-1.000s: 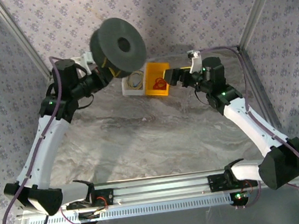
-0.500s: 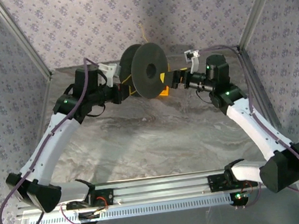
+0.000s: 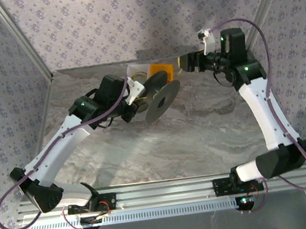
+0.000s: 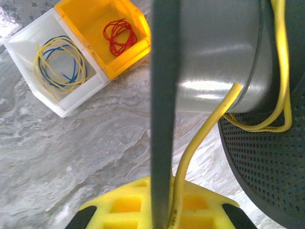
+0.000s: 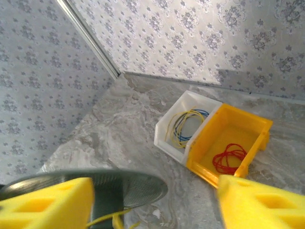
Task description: Wrap the cables
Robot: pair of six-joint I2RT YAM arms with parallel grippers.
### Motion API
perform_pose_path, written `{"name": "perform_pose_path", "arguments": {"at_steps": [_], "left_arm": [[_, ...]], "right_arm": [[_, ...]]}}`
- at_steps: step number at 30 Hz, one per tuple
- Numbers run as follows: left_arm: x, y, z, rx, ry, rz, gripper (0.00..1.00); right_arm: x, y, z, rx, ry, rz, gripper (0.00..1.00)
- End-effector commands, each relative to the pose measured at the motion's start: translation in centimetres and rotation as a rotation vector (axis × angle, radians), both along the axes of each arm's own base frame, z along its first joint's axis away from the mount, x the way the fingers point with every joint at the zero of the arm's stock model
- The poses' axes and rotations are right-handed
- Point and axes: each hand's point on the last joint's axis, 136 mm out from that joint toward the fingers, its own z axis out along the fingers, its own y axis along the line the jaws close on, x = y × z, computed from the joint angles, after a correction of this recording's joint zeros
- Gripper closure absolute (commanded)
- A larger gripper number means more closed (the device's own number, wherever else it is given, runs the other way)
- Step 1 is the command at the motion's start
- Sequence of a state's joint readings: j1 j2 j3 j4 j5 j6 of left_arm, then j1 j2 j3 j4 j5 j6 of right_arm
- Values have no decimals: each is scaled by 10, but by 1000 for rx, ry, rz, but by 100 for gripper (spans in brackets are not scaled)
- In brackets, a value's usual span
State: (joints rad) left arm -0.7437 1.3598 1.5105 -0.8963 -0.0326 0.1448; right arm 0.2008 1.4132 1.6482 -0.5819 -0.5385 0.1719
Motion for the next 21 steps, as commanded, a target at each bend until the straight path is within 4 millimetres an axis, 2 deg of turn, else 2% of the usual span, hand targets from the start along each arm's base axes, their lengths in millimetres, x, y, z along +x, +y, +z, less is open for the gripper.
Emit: {"name": "perform_pose_path", "arguments": {"at_steps": [1,4,15,21], "left_arm": [[9,6,30,46,-145,-4,100],[10,4,30,54,-154,-6,100],[13,0,27,81,-154,-20,100],[14,0,28,87,-157,-18,100]], "right_arm": [[-8,0,-13,-46,97,32,40],[-5,-3,-22,-69,133,14,46],[-15,5,-42,-109,190,46,43],[-16,11,-51,-140,207,51,52]]}}
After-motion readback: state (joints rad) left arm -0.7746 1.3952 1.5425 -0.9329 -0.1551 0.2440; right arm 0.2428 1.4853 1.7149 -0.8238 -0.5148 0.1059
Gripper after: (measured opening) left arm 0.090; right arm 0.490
